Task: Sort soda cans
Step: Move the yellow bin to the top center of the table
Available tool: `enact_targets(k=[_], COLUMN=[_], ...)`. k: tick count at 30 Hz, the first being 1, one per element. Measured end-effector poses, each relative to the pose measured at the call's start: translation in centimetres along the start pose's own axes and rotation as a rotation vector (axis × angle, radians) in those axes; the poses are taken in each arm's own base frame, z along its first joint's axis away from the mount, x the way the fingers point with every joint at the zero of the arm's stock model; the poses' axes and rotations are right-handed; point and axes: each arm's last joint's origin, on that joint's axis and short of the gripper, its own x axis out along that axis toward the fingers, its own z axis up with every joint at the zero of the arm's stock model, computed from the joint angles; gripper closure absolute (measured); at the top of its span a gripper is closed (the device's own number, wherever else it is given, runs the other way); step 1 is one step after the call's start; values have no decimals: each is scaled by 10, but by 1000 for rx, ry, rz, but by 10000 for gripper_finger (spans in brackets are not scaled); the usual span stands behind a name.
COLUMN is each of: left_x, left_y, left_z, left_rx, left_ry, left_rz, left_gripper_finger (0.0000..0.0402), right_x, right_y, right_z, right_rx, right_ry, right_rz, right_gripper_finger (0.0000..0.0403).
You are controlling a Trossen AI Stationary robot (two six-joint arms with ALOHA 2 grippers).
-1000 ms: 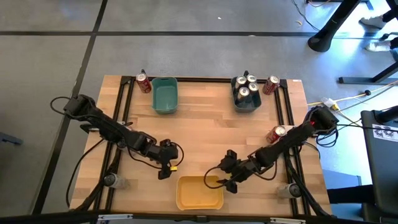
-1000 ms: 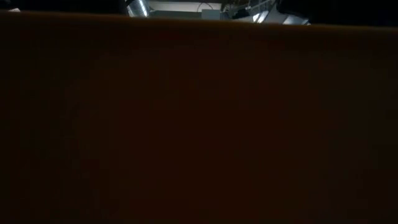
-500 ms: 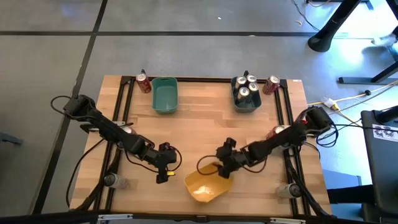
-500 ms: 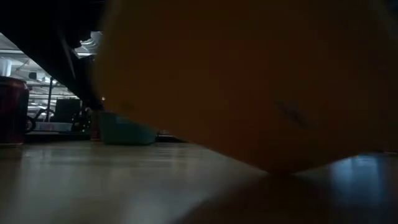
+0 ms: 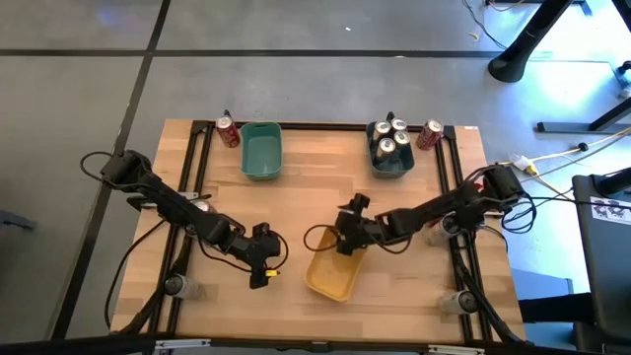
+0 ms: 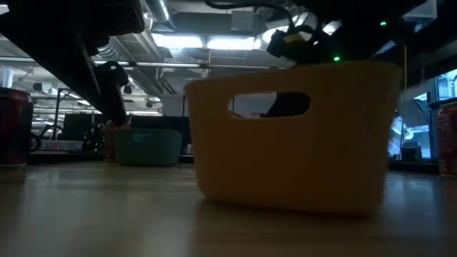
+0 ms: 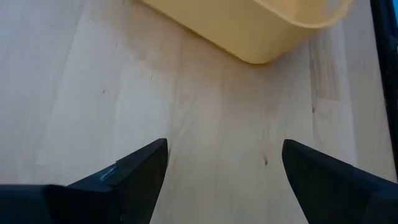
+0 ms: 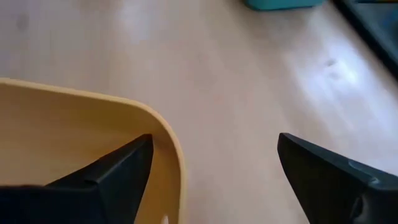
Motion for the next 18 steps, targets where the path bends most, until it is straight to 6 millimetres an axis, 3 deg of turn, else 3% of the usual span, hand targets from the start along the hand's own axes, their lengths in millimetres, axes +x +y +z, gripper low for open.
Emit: enact_targets(k=[5,10,14,18], left_x=[0,0,0,0], left_y=[1,1,1,1], left_z=[0,0,0,0], left_rx=[1,7,12,22], left_ry=[-3,-4,-5,-15], left_rz=[15,25,25,38], left_gripper_finger=[95,95,95,95], right_x=[-5,-46,-83,-104], right_y=[-11,-10,1,29], right_z=[15,49,65,63], right_rx=[-20,-54,-37,13], right_ry=[-10,-10,24,15], right_rz=[-65,-23,100,334], right_gripper_finger=[59,59,59,59])
